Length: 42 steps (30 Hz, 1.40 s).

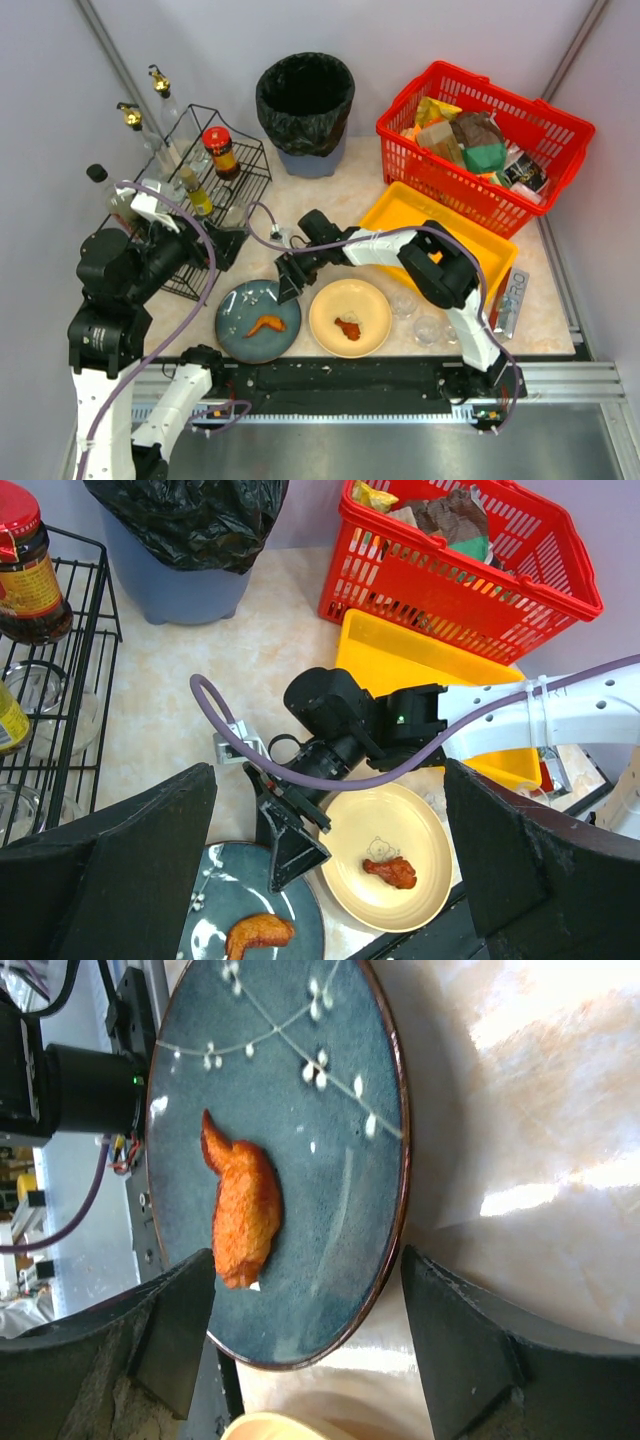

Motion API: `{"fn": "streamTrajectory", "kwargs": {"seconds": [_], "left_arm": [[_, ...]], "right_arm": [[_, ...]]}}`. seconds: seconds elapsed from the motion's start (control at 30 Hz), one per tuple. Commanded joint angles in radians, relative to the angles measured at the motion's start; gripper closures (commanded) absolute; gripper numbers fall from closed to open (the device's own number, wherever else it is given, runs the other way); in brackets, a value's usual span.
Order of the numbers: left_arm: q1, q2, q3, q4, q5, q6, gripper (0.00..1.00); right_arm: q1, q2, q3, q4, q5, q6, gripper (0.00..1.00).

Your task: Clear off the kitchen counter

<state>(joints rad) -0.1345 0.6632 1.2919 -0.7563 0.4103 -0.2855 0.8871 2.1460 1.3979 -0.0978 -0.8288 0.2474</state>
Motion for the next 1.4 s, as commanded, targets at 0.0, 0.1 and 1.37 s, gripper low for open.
{"fn": "streamTrajectory", "kwargs": {"seconds": [0.0,0.1,1.37], "left_arm": [[-0.001,-0.010,-0.014,0.051,-0.004,-0.001,0.01],[-0.001,-0.011,-0.022,0.057,-0.002,-0.004,0.01],[-0.001,0.068,-0.062,0.072,-0.188,-0.127,0.01]], "right_arm": [[0.000,0.052,0.053,0.010,-0.003,0.023,0.28],[-0.002,0.069,0.067,0.010,0.026,0.044,0.37],[-0.221,-0.207,-0.077,0.119,0.131,0.311,1.00]]}}
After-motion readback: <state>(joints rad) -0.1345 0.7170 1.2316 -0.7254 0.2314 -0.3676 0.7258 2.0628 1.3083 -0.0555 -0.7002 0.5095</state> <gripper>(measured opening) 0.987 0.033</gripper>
